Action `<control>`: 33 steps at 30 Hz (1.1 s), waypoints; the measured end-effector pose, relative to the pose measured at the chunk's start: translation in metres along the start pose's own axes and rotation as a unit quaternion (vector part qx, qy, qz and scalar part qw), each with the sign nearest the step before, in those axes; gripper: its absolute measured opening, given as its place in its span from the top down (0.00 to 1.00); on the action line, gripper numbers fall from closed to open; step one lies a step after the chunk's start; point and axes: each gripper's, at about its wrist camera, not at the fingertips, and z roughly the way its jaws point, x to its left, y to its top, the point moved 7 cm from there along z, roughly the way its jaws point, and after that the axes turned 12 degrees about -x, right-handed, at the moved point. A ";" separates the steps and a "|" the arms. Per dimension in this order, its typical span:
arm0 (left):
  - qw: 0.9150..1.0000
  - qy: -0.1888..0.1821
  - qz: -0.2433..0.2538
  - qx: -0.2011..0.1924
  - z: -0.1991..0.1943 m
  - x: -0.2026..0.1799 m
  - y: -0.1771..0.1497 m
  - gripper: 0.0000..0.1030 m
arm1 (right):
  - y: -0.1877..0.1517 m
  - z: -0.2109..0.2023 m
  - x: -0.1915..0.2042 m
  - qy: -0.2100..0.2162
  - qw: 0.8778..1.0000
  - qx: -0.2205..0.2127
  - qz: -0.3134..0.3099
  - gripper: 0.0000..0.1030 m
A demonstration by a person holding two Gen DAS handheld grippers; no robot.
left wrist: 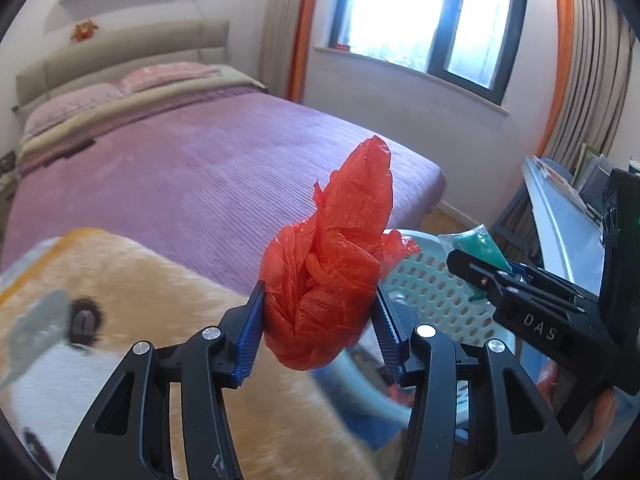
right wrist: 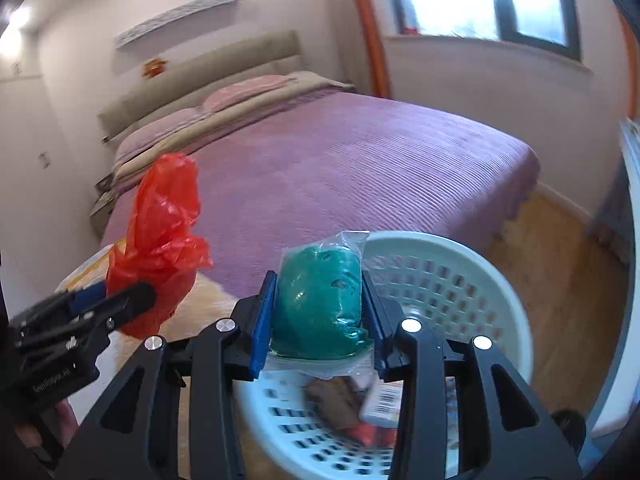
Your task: Collect trash
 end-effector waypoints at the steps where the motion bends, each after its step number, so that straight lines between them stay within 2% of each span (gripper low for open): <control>1: 1.000 -0.004 -0.001 0.004 0.008 -0.006 -0.001 0.53 | -0.001 0.002 -0.009 -0.008 1.000 0.003 0.004 0.64; 4: 1.000 -0.013 0.000 0.013 0.026 -0.022 -0.006 0.49 | -0.008 0.010 -0.031 -0.028 0.999 0.015 0.016 0.64; 6: 1.000 -0.001 0.007 0.009 0.034 -0.027 -0.005 0.43 | -0.013 0.014 -0.044 -0.046 0.998 0.022 0.021 0.63; 7: 1.000 -0.001 0.011 0.004 0.036 -0.031 -0.005 0.40 | -0.016 0.017 -0.048 -0.054 0.998 0.027 0.023 0.58; 8: 1.000 -0.009 0.016 0.002 0.038 -0.036 -0.006 0.39 | -0.019 0.019 -0.052 -0.058 0.997 0.035 0.027 0.48; 10: 1.000 -0.022 0.022 0.003 0.038 -0.048 -0.010 0.33 | -0.025 0.022 -0.059 -0.059 0.996 0.044 0.041 0.39; 13: 0.999 -0.020 0.026 -0.008 0.032 -0.049 -0.012 0.22 | -0.030 0.019 -0.060 -0.055 0.996 0.048 0.048 0.39; 16: 1.000 -0.002 0.010 -0.022 0.022 -0.034 -0.010 0.22 | -0.028 0.013 -0.060 -0.053 0.996 0.046 0.046 0.39; 20: 0.999 0.013 -0.019 -0.041 -0.005 -0.007 -0.008 0.18 | -0.026 -0.002 -0.044 -0.043 0.998 0.039 0.035 0.39; 27: 0.997 0.050 -0.010 -0.064 -0.059 0.019 -0.020 0.15 | -0.030 -0.037 0.001 -0.010 1.000 0.022 0.018 0.36; 29: 0.996 0.058 -0.016 -0.068 -0.076 0.027 -0.026 0.14 | -0.031 -0.047 0.014 -0.010 1.000 0.016 0.009 0.36; 31: 0.994 0.085 -0.028 -0.063 -0.094 0.038 -0.033 0.13 | -0.034 -0.056 0.026 -0.013 1.000 0.008 -0.007 0.36; 33: 0.991 0.095 -0.045 -0.078 -0.112 0.048 -0.037 0.10 | -0.037 -0.065 0.036 -0.011 1.000 -0.003 -0.017 0.35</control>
